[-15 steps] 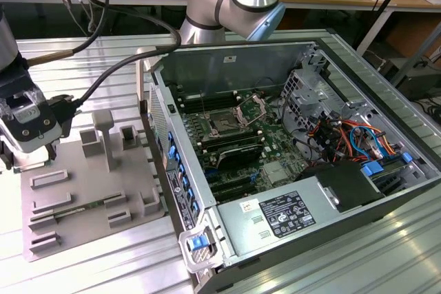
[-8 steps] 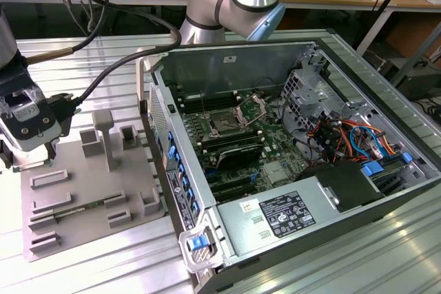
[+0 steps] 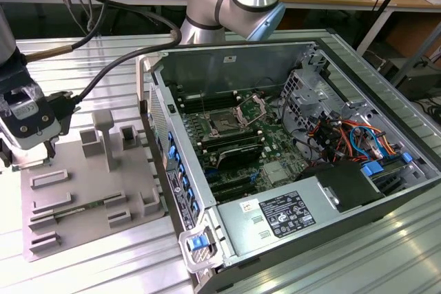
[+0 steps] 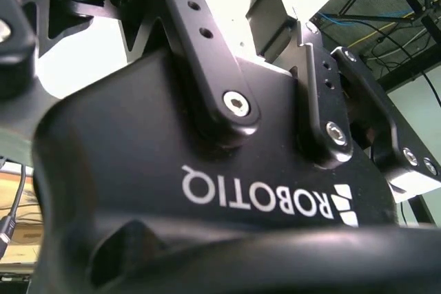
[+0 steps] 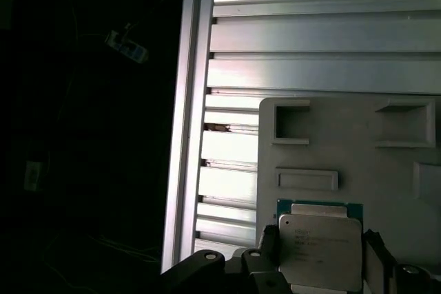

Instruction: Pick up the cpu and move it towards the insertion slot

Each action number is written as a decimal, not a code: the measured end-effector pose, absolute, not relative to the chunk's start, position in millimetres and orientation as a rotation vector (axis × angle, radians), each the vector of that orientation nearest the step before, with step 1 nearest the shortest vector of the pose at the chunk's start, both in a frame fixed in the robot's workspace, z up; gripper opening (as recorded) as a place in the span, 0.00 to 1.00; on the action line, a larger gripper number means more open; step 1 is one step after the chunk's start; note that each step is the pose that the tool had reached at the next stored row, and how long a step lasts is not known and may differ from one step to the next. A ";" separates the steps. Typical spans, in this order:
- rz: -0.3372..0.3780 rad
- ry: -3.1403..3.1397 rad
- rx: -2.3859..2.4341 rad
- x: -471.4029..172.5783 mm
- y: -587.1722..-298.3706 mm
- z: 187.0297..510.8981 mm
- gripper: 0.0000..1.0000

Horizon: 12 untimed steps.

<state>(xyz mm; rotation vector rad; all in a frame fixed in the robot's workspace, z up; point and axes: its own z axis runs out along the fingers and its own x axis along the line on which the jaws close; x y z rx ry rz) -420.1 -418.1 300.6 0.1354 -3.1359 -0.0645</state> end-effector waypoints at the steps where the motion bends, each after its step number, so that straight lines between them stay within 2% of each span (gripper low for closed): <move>1: -0.065 -3.136 0.135 -420.1 -418.1 300.9 0.55; 12: -0.065 -3.136 0.135 -420.1 -418.1 304.1 0.55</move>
